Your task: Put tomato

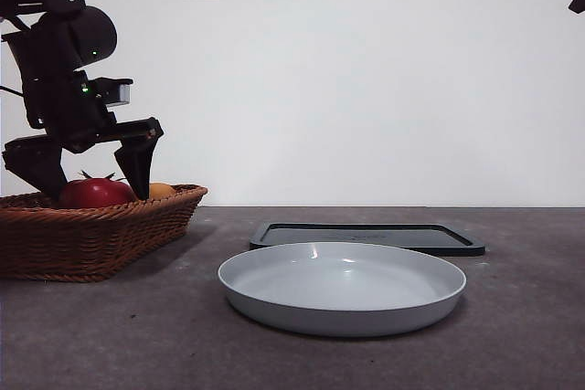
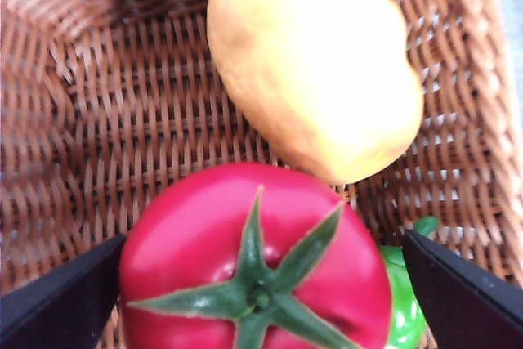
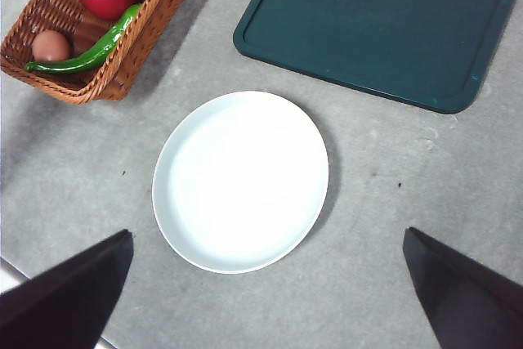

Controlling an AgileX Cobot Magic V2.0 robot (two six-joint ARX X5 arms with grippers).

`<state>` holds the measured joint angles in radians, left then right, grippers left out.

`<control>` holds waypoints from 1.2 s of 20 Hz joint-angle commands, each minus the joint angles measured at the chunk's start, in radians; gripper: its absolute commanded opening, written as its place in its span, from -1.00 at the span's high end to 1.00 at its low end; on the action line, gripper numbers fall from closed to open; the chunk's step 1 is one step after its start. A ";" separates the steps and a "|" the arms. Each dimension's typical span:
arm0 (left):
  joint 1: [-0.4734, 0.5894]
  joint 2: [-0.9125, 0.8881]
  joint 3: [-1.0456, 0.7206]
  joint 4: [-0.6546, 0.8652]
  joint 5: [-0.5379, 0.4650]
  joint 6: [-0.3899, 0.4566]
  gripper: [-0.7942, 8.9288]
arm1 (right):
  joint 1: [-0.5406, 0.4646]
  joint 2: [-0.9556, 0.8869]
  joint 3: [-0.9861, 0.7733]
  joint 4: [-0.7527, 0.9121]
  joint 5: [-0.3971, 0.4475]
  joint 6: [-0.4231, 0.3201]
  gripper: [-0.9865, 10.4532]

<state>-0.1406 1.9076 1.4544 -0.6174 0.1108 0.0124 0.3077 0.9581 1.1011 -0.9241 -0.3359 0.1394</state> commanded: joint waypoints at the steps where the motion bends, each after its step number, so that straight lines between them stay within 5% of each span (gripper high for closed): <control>1: -0.001 0.043 0.026 0.007 0.005 0.000 -0.76 | 0.005 0.009 0.016 0.007 0.004 0.011 -0.22; 6: 0.000 0.048 0.026 0.031 0.000 -0.002 -0.40 | 0.005 0.009 0.016 0.007 0.004 0.011 -0.22; 10: -0.001 0.048 0.026 0.005 0.000 -0.002 0.23 | 0.005 0.009 0.016 0.007 0.004 0.011 -0.22; 17: -0.057 -0.003 0.222 -0.264 -0.005 -0.008 0.22 | 0.005 0.009 0.016 0.004 0.055 0.011 -0.22; 24: -0.365 -0.180 0.211 -0.346 -0.005 -0.050 0.22 | 0.005 0.009 0.016 0.003 0.087 0.031 -0.22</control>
<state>-0.5041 1.7061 1.6501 -0.9634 0.1062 -0.0277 0.3077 0.9581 1.1011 -0.9276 -0.2512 0.1577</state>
